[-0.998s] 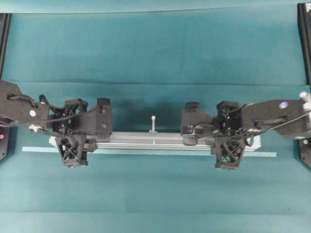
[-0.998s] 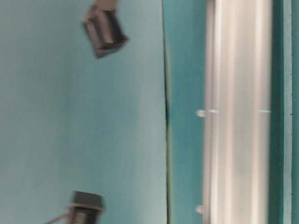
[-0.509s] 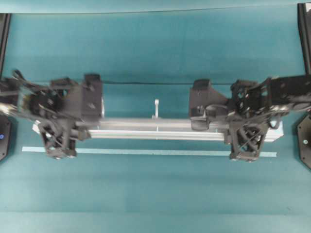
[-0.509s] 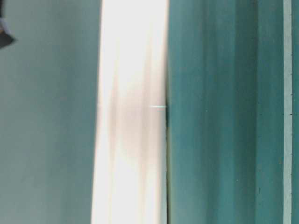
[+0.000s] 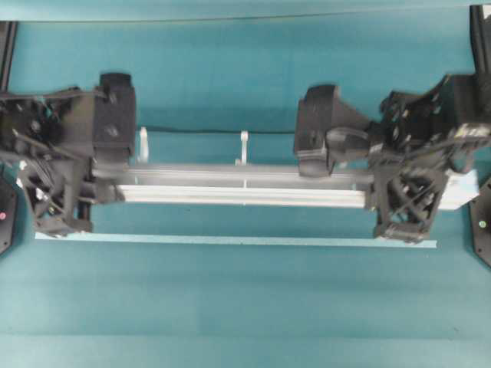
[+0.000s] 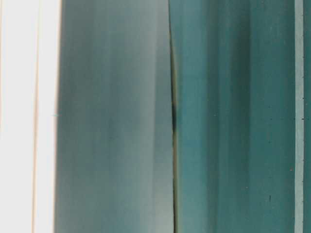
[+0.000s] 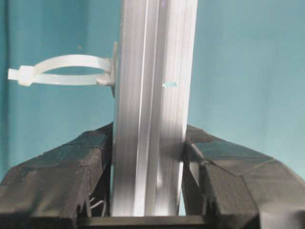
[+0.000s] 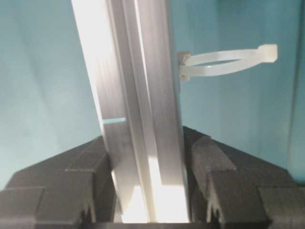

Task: Lift the large metal rail with both hands.
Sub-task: 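Raise the rail upward with both grippers holding its ends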

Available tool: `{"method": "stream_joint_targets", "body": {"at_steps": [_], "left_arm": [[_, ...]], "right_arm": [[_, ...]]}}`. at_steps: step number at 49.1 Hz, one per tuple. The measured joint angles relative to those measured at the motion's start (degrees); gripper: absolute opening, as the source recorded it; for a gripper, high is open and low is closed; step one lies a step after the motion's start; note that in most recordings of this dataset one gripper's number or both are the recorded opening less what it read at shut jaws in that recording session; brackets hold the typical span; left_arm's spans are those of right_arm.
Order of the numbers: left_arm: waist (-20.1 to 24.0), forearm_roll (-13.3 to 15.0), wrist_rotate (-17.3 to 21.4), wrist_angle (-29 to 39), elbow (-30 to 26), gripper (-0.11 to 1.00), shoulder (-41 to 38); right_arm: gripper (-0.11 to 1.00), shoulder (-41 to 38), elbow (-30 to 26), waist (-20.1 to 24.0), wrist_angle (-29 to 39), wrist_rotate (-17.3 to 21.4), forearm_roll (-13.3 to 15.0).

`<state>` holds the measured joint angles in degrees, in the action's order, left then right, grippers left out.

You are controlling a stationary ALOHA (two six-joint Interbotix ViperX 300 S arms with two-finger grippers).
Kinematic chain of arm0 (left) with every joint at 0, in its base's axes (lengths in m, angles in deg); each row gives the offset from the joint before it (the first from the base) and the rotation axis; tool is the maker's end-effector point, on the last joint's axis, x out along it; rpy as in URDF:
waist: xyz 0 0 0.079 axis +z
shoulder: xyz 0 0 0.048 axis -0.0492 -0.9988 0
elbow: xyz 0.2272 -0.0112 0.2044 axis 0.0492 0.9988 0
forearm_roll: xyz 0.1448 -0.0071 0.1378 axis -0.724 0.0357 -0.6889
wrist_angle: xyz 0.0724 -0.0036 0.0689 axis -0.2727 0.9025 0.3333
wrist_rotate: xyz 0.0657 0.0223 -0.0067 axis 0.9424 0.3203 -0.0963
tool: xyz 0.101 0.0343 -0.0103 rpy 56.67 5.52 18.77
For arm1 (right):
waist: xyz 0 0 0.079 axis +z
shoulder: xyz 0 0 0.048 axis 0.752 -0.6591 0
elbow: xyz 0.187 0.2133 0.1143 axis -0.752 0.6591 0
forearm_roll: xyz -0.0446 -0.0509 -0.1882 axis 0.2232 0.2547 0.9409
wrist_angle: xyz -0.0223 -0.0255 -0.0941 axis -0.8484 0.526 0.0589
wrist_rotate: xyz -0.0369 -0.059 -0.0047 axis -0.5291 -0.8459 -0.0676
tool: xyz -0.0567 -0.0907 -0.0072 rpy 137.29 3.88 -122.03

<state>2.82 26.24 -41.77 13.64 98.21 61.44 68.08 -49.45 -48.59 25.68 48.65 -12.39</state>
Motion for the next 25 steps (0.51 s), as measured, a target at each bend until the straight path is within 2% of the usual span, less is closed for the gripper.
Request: {"method": "stream_joint_targets", "body": {"at_steps": [4,12,25], "left_arm": [[0.0,0.0,0.09,2.29,-2.64,0.36,0.0],[0.0,0.09,0.09,6.68,-7.03,0.36,0.09],[0.0,0.09,0.09,10.55,-12.04,0.36,0.09]], "right_arm": [[0.38,-0.26,-4.13,0.18,2.9,0.79,0.09],[0.38,-0.7,-9.32,0.7,4.39,1.41,0.44],[0.38,-0.88,-12.57,0.79,5.1,1.58,1.14]]}}
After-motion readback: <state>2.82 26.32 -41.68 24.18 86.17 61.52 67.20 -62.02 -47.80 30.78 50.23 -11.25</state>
